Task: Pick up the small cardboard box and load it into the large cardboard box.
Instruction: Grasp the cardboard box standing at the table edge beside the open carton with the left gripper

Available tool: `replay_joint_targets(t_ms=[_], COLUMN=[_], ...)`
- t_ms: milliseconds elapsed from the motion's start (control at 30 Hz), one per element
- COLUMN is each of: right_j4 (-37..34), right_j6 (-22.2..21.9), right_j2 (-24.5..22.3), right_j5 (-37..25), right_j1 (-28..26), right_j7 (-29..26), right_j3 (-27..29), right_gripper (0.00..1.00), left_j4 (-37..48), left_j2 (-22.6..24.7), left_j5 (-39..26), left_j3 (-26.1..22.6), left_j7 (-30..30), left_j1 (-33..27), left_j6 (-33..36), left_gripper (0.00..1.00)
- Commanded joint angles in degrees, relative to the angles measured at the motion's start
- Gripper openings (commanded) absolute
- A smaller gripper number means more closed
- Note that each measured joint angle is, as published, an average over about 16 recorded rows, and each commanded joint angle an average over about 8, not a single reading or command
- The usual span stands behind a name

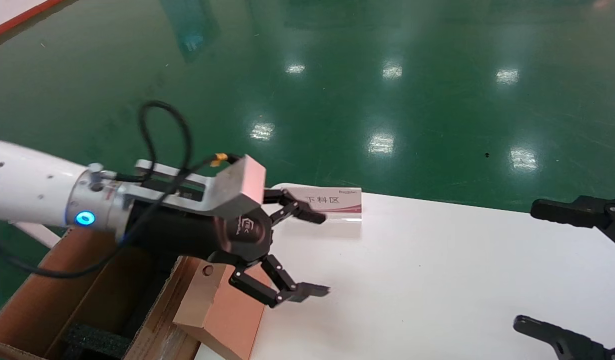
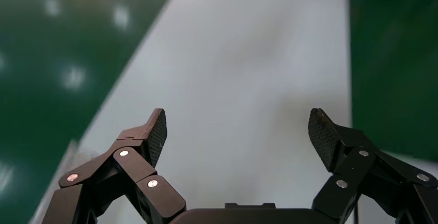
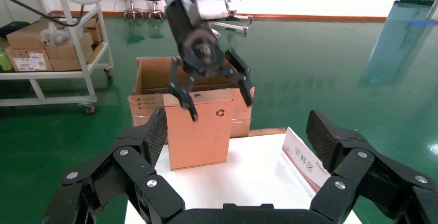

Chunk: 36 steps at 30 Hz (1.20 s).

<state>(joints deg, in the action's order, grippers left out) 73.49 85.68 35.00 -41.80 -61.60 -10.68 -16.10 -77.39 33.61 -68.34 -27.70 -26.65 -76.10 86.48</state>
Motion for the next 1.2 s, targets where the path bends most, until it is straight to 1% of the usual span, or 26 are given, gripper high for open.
replay_joint_targets(t_ms=[33,100,200,400,733,933,1200], right_j4=[0.00,0.00,0.00,0.00,0.00,0.00,0.00], right_j6=[0.00,-0.01,-0.01,-0.02,-0.04,-0.05,-0.07], right_j2=[0.00,-0.01,-0.01,-0.02,-0.04,-0.05,-0.06], right_j5=[0.01,0.01,0.02,0.04,0.07,0.08,0.11], right_j1=[0.00,0.00,-0.01,-0.01,-0.02,-0.03,-0.04], right_j7=[0.00,0.01,0.02,0.03,0.05,0.06,0.08], right_j3=[-0.01,-0.02,-0.03,-0.06,-0.10,-0.12,-0.16], right_gripper=[1.00,1.00,1.00,1.00,1.00,1.00,1.00], left_j4=[-0.24,-0.25,-0.25,-0.33,-0.36,-0.39,-0.40], left_j2=[0.51,1.48,2.58,3.14,3.96,5.80,9.07], left_j5=[-5.69,-9.29,-12.14,-13.95,-17.76,-18.82,-17.09], left_j3=[-2.44,-5.08,-8.86,-16.67,-32.74,-43.16,-57.43], left_j7=[-3.27,-6.72,-10.80,-16.69,-30.38,-37.86,-46.22], left_j1=[-3.52,-6.79,-10.98,-17.99,-30.14,-37.47,-46.64], left_j6=[1.30,2.44,3.45,3.97,4.35,4.47,4.50], left_gripper=[1.00,1.00,1.00,1.00,1.00,1.00,1.00])
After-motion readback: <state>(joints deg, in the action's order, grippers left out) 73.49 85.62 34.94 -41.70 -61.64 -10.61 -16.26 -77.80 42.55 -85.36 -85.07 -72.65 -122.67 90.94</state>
